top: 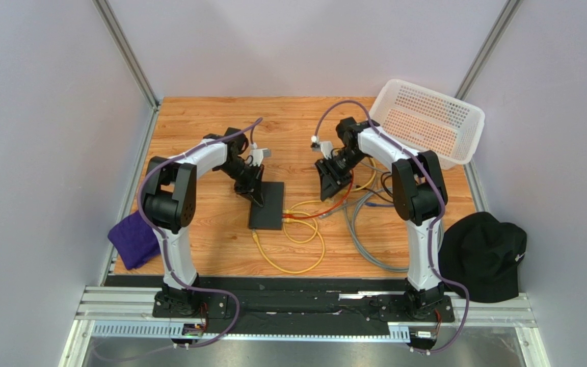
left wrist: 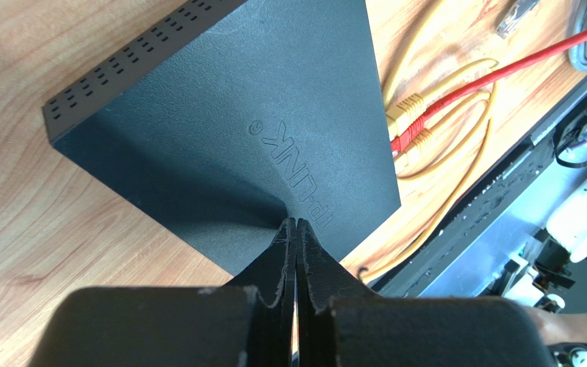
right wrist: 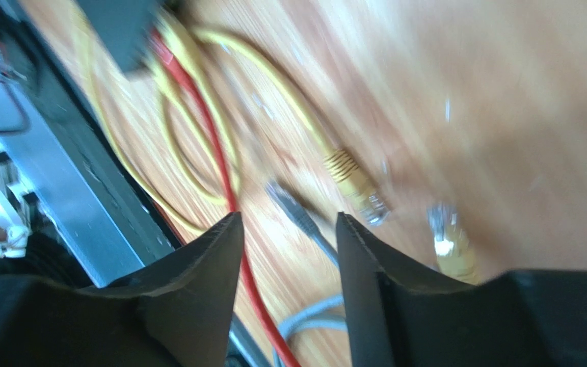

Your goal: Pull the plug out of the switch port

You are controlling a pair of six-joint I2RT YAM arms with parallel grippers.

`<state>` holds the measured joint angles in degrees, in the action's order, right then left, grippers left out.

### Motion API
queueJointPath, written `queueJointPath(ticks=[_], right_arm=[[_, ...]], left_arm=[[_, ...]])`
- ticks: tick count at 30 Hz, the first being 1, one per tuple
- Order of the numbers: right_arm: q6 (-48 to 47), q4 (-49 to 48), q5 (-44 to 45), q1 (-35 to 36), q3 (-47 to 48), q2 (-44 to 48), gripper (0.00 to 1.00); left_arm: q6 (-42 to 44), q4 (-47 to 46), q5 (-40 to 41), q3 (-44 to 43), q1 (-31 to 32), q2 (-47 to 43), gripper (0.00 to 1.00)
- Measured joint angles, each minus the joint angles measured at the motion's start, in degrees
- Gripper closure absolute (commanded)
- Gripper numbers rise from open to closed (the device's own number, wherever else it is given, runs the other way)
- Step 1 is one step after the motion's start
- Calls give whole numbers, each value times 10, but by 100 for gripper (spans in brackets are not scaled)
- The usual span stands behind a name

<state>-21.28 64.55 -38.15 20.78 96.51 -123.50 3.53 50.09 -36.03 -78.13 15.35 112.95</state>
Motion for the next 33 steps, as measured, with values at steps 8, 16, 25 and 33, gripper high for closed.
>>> queueJointPath(ticks=[8, 16, 25, 33], right_arm=[[37, -72, -120, 27, 87, -53, 41], [67, -135, -183, 82, 74, -107, 38], [82, -174, -213, 97, 71, -130, 43], [26, -98, -270, 93, 72, -159, 49]], left_arm=[[1, -3, 9, 6, 0, -7, 100], [5, -2, 16, 6, 0, -8, 100], [5, -2, 18, 6, 0, -9, 100], [6, -2, 19, 6, 0, -9, 100]])
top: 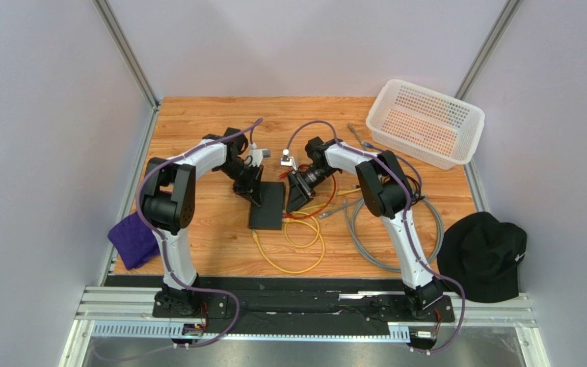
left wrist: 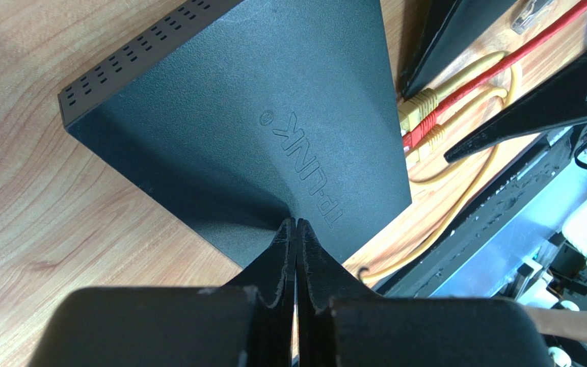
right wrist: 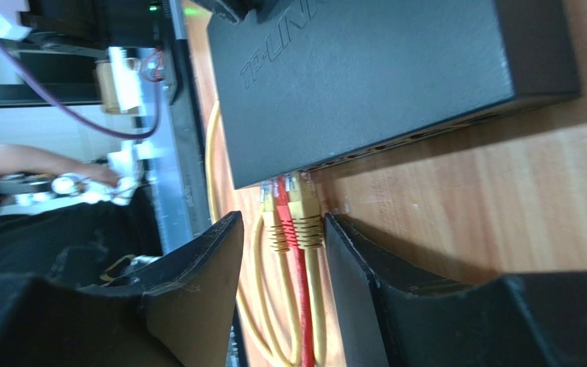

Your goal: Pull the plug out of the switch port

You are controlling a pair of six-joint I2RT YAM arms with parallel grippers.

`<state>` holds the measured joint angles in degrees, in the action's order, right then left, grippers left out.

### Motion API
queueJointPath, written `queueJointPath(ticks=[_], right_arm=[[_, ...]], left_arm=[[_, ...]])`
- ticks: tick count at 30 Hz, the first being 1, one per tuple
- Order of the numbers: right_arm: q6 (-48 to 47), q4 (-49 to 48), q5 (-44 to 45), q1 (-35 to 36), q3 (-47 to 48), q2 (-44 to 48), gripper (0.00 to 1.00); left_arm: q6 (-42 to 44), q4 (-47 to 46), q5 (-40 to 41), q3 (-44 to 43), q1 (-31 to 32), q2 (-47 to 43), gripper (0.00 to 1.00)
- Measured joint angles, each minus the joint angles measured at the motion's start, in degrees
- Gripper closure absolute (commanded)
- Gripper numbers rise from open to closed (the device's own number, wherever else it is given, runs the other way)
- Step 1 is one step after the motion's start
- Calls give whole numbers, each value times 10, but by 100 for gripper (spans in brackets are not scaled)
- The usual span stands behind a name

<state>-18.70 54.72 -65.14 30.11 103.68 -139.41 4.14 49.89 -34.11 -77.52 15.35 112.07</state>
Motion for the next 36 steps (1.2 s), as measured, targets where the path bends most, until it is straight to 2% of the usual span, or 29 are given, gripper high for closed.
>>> queueJointPath(ticks=[12, 24, 29, 33, 36], right_arm=[[20, 43, -15, 0, 36, -31, 50], [92, 31, 40, 22, 53, -33, 63], [103, 30, 62, 40, 63, -33, 63], [111, 31, 69, 48, 67, -33, 55], [119, 32, 66, 49, 68, -33, 54]], left_arm=[[0, 0, 0, 0, 0, 0, 100], [1, 0, 10, 12, 0, -12, 100], [1, 0, 12, 13, 0, -13, 100], [1, 0, 13, 13, 0, -13, 100], [2, 0, 12, 13, 0, -13, 100]])
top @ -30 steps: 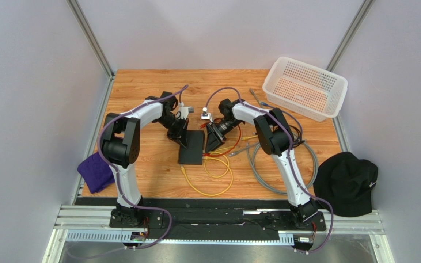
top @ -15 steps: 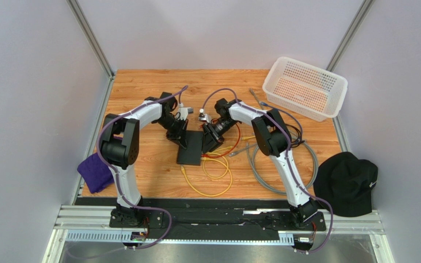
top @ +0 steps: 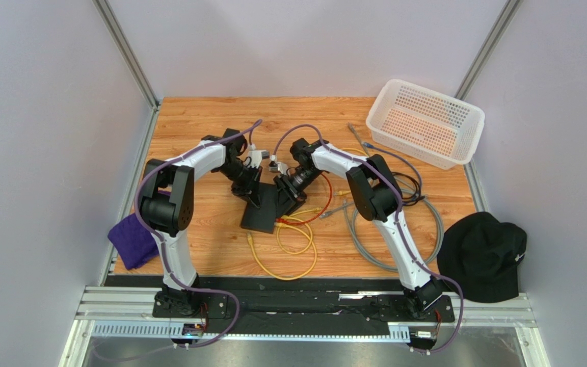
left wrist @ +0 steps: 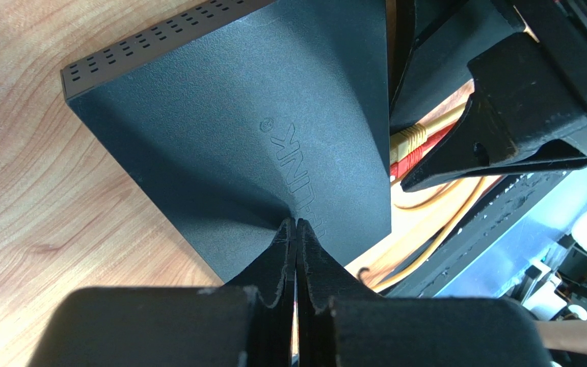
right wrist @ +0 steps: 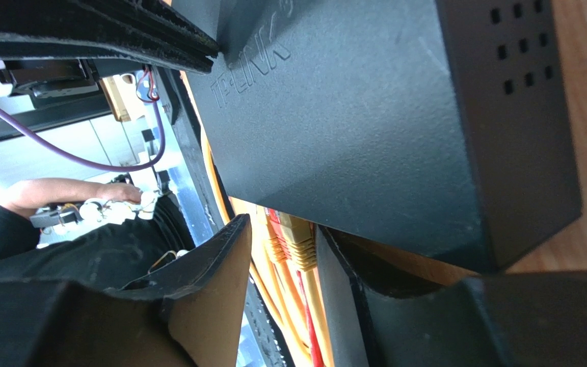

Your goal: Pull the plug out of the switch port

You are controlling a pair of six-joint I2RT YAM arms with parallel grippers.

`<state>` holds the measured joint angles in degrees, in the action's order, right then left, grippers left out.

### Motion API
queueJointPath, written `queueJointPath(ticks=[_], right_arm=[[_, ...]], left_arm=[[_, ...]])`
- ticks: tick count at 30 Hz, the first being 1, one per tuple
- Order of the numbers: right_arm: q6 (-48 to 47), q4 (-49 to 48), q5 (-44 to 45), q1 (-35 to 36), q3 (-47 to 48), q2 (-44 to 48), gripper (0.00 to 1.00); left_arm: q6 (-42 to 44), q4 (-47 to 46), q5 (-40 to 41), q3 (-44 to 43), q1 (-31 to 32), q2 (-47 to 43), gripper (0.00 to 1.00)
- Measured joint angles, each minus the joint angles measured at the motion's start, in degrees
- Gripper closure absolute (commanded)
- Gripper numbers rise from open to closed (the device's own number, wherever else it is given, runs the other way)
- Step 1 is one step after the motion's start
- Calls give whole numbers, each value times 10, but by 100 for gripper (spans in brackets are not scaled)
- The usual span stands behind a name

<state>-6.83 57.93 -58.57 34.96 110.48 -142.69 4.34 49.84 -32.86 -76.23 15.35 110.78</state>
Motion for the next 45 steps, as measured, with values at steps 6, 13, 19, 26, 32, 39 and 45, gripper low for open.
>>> queueJointPath(ticks=[6, 13, 19, 26, 32, 39, 45], right_arm=[[28, -13, -2, -1, -7, 3, 57], [45, -32, 5, 0, -7, -1, 72], [48, -34, -1, 2, -5, -3, 93], [47, -35, 9, 9, 3, -3, 100], [29, -5, 12, 9, 25, -13, 100], [1, 23, 3, 5, 38, -23, 100], [-5, 44, -23, -7, 43, -36, 100]], left_arm=[[2, 1, 0, 0, 0, -2, 100], [5, 1, 3, 0, 0, -2, 100], [6, 1, 4, 1, 0, -2, 100], [5, 1, 3, 1, 0, -2, 100], [5, 1, 3, 1, 0, -2, 100], [5, 1, 3, 1, 0, -2, 100], [6, 1, 4, 1, 0, -2, 100]])
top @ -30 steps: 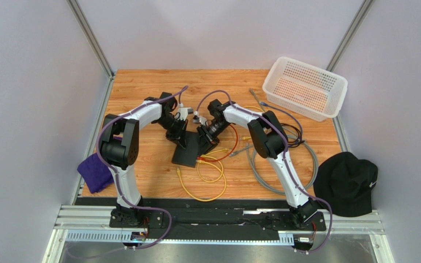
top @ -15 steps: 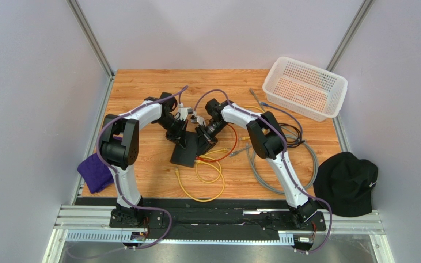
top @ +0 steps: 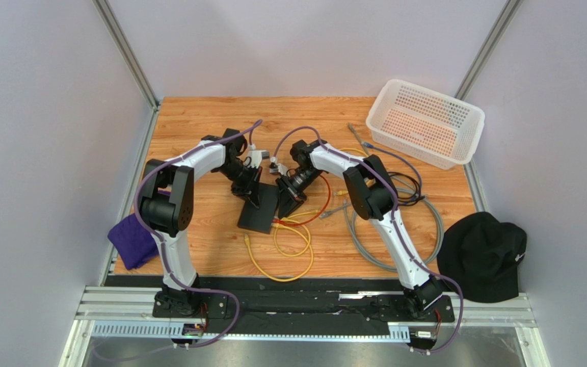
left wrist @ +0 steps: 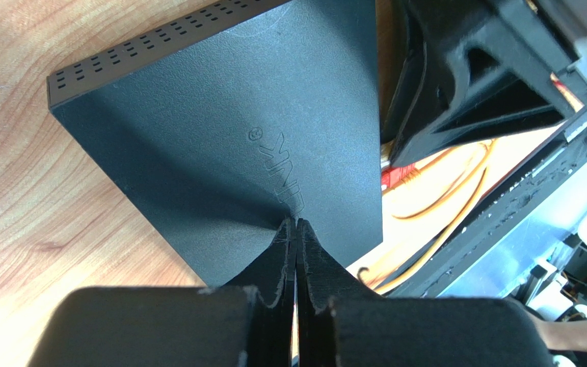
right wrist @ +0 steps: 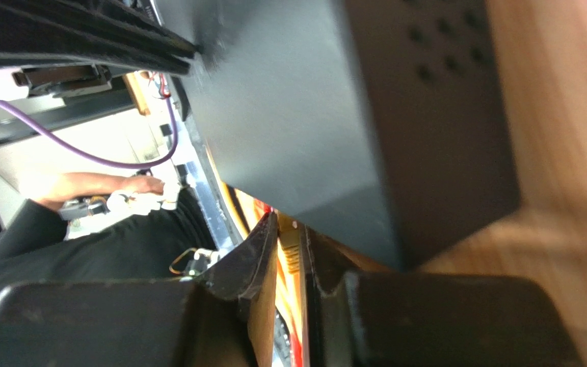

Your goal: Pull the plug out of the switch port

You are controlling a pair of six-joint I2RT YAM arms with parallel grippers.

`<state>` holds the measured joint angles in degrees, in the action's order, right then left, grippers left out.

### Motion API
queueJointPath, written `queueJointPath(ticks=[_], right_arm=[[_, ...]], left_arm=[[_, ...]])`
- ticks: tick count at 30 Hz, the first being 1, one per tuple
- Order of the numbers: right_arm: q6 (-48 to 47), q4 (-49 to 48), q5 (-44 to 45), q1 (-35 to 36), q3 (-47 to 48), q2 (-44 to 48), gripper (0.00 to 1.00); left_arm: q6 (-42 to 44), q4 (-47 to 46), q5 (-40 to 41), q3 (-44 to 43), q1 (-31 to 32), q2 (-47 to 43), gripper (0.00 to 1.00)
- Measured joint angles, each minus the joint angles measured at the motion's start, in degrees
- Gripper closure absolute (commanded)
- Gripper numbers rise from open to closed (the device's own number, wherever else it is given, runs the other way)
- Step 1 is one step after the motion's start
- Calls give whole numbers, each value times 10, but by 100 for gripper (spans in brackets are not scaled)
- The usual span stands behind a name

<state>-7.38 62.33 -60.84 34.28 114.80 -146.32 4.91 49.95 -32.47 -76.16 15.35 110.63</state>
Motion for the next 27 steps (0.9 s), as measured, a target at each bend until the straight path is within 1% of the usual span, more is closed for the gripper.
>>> queueJointPath(ticks=[7, 12, 15, 18, 20, 26, 27], right_arm=[[-6, 13, -2, -13, -12, 2, 100], [-65, 16, 15, -22, -53, 38, 100], [-108, 17, 89, -26, -90, 87, 100], [-129, 17, 184, -28, -94, 120, 100], [-140, 21, 243, -29, -86, 131, 100], [-177, 31, 378, -34, -70, 150, 100], [-184, 31, 402, -34, -70, 153, 100]], left_arm=[[2, 1, 0, 0, 0, 0, 100], [16, 6, 3, -2, 0, 0, 100], [24, 10, 10, -6, 3, -1, 100], [29, 13, 14, -15, 5, -5, 100], [28, 14, 10, -22, 6, -10, 100], [20, 15, -18, -45, 7, -27, 100], [16, 19, -22, -55, 7, -27, 98]])
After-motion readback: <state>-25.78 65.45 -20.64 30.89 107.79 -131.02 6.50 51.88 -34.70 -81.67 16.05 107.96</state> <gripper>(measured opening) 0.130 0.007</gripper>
